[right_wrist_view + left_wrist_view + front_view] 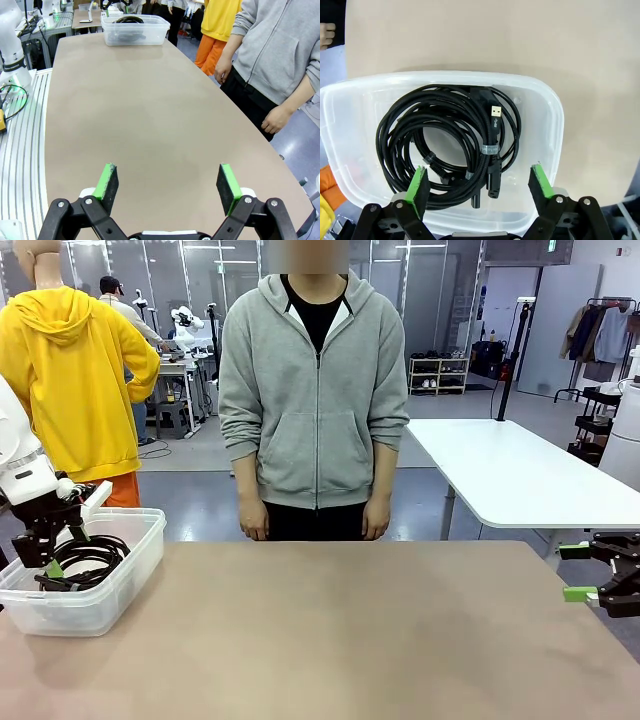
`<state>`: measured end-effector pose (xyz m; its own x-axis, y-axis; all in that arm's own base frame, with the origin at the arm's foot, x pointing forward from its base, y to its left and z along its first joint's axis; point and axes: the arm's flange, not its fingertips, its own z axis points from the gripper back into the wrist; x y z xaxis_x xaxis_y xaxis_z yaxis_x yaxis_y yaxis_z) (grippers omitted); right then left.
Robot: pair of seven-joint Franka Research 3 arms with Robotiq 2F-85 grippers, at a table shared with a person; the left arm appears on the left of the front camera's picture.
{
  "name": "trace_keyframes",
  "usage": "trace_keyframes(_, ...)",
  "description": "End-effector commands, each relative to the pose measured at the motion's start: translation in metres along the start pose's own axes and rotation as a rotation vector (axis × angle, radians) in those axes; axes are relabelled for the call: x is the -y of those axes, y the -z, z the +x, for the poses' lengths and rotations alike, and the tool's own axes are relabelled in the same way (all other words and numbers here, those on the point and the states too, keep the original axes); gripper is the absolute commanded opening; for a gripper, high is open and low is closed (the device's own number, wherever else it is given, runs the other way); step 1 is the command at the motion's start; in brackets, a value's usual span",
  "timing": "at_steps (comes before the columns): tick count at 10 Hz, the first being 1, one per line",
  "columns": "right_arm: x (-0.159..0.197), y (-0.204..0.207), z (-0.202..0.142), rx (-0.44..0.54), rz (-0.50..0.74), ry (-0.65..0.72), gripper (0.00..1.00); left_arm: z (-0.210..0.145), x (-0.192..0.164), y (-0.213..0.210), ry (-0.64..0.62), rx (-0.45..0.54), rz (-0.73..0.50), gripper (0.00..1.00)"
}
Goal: Organize and store the cables.
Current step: Place the USB Extension Cable into the Organizing box.
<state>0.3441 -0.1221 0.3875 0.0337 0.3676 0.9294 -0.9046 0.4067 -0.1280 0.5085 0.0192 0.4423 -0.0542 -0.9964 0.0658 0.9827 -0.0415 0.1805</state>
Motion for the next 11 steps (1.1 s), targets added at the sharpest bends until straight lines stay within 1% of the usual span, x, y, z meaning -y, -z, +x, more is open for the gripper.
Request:
trace_keyframes(1,-0.0003,0.0011,0.0048,0.008,-0.010,0.025,1.00,-0.0016,-0.0019,0.0002,0.008,0.004,0.002,1.00)
trace_keyframes(11,-0.0003,0.0011,0.0048,0.008,-0.010,0.025,1.00,-0.0016,-0.0019,0.0002,0.008,0.004,0.002,1.00)
